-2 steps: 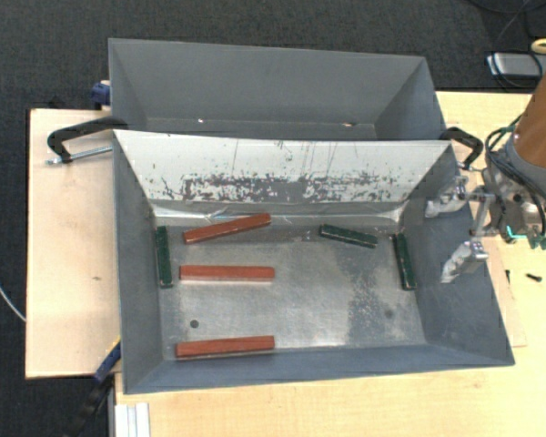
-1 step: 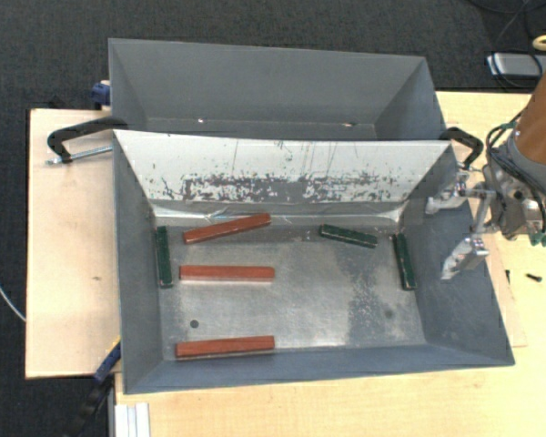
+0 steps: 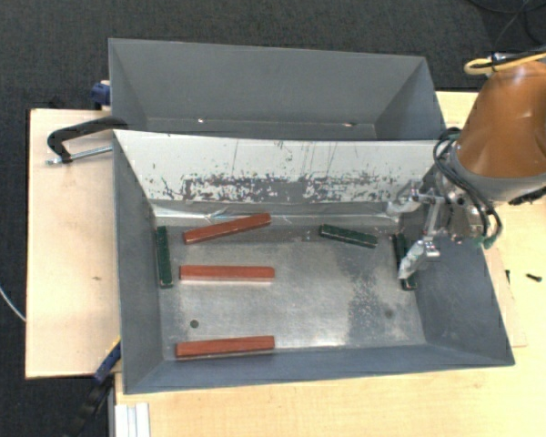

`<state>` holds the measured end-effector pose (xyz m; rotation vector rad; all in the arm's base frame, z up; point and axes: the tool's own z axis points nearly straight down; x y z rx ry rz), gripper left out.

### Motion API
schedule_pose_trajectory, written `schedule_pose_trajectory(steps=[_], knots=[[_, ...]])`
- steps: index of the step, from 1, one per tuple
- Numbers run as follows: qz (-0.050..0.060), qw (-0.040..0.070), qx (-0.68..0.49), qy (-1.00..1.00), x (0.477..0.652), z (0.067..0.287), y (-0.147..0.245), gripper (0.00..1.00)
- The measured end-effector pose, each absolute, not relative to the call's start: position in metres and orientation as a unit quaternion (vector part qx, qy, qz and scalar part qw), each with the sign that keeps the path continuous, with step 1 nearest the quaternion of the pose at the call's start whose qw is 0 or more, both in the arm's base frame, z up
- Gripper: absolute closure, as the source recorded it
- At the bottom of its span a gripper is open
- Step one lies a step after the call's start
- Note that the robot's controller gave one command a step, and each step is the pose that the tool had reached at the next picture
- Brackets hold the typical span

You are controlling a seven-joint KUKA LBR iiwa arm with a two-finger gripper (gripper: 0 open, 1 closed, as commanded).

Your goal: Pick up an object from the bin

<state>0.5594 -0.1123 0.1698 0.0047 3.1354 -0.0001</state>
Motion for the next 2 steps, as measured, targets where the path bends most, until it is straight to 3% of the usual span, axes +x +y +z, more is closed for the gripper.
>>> schedule_pose_trajectory(steps=[1, 2], knots=[[0.001, 0.006, -0.057, 0.998, 0.601, 0.163, -0.061, 0.00], [0.001, 0.001, -0.010, 1.000, 0.599, 0.133, -0.065, 0.00]])
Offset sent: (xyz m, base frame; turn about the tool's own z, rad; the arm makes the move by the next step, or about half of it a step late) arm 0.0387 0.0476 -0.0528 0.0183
